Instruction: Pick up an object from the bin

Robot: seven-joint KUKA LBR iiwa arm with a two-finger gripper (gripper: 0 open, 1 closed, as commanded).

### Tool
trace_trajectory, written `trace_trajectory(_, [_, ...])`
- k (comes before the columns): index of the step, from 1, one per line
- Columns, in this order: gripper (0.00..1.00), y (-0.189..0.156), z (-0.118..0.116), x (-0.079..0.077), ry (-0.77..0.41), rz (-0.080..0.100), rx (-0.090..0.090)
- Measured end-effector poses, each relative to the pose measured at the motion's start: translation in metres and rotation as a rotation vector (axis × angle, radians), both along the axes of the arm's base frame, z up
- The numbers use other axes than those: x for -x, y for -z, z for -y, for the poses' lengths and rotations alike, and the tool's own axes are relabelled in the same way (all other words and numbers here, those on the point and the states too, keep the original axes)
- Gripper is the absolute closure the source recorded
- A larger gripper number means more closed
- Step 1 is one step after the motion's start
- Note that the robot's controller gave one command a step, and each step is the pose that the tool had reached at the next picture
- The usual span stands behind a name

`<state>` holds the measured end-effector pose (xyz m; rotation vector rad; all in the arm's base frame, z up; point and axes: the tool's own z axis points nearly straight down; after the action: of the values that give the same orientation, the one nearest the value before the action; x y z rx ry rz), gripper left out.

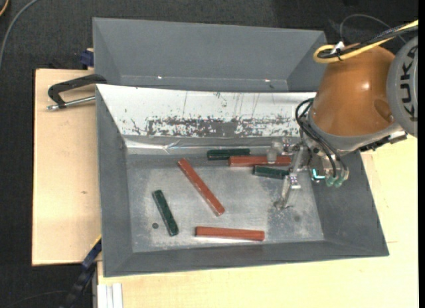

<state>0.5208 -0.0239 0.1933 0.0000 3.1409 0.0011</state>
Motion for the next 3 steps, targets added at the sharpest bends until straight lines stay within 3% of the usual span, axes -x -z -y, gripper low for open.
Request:
trace_trajectory(1, [0.00, 0.065, -0.014, 0.025, -0.066, -0.007, -0.001])
trace_trajectory(2, [0.00, 0.126, 0.021, 0.027, -0.185, -0.006, 0.000])
trace_trajectory(3, [0.00, 0.122, 0.114, -0.025, -0.482, 0.007, 0.005])
